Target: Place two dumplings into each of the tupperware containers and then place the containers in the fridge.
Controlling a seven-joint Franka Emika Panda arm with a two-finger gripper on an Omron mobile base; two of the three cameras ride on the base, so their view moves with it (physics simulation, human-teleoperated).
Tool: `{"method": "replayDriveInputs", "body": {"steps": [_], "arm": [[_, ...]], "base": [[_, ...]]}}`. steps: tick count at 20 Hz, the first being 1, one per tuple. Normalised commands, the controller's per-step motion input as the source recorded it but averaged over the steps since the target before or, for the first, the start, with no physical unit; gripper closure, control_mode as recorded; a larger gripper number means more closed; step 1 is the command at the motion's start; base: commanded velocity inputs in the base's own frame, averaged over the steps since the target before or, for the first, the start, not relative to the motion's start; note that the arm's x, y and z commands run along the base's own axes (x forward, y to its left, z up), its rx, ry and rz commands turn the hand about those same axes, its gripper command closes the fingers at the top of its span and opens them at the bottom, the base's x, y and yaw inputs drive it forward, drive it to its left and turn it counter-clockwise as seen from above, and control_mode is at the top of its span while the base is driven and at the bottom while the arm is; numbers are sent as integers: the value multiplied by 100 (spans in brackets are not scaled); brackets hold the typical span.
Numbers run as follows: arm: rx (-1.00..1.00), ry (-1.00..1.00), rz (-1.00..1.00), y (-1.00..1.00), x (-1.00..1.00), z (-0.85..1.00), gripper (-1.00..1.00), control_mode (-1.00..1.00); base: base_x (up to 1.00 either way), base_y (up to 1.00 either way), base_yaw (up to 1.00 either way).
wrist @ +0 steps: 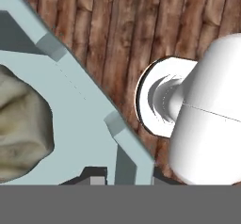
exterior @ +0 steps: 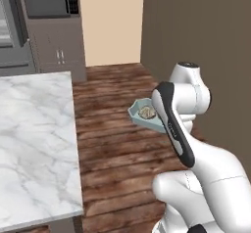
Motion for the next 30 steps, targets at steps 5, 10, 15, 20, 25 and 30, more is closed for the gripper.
{"method": "replayDriveInputs", "body": {"steps": [5,10,15,20,25,30], "arm": [[0,0,0,0,0,0,100,100],[0,0,0,0,0,0,100,100],[0,0,0,0,0,0,100,100],[0,0,0,0,0,0,100,100],[0,0,0,0,0,0,100,100],[0,0,0,0,0,0,100,100]], "base": [[100,-20,15],[100,-44,16],[100,-57,15],[100,-77,19],[100,-73,26],[100,-54,41]]}}
